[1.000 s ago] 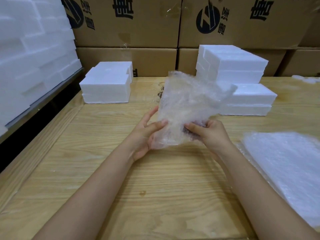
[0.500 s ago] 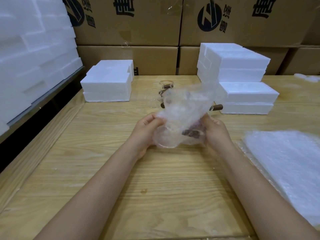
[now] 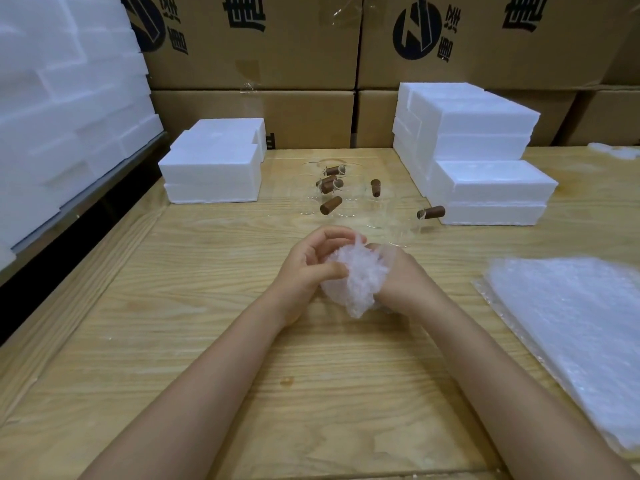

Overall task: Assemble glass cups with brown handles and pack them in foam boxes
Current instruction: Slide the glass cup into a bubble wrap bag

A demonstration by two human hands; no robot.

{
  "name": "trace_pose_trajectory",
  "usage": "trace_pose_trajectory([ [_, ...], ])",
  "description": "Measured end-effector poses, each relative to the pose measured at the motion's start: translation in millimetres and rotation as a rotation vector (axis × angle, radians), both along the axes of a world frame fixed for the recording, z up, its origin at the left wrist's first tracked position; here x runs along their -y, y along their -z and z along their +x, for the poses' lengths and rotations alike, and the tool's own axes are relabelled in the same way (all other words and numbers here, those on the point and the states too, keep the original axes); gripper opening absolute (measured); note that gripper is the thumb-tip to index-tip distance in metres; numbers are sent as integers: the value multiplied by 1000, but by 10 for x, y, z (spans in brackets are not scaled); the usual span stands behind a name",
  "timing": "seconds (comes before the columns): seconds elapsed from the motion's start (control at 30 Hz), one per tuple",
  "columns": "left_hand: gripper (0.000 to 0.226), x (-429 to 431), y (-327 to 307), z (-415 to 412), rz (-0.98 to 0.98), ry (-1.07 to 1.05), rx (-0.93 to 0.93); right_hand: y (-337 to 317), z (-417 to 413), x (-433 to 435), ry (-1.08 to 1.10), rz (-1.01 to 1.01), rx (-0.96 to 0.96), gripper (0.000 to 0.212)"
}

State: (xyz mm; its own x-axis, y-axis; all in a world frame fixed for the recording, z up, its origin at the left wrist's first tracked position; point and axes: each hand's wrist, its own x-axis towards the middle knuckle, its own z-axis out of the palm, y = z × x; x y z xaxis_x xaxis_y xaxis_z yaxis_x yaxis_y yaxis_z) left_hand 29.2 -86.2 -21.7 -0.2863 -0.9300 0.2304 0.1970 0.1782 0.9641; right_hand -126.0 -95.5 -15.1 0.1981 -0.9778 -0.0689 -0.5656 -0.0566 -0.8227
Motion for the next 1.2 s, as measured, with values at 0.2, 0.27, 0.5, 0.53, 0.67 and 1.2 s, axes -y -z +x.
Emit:
trace_pose_trajectory([
  [0.2,32,-65,-64,-87,24,103,98,39,-20,24,60,-130,-280,24],
  [0.27,23,-74,-68,-158,-22,36,202,16,-10,-3,57,-195,-349,25],
  [0.5,58,9,-84,-155,-11,-266,333,-40,45,-111,19,-178,11,6],
  [0.53,58,23,-81,-147,-9,-306,356,-55,54,-123,13,-161,69,14],
  [0.67,44,46,-29,-128,-33,-418,498,-37,67,-139,29,-99,147,33],
  [1.2,50,7,6,-189,41,-191,483,-36,-71,-80,99,-212,54,29],
])
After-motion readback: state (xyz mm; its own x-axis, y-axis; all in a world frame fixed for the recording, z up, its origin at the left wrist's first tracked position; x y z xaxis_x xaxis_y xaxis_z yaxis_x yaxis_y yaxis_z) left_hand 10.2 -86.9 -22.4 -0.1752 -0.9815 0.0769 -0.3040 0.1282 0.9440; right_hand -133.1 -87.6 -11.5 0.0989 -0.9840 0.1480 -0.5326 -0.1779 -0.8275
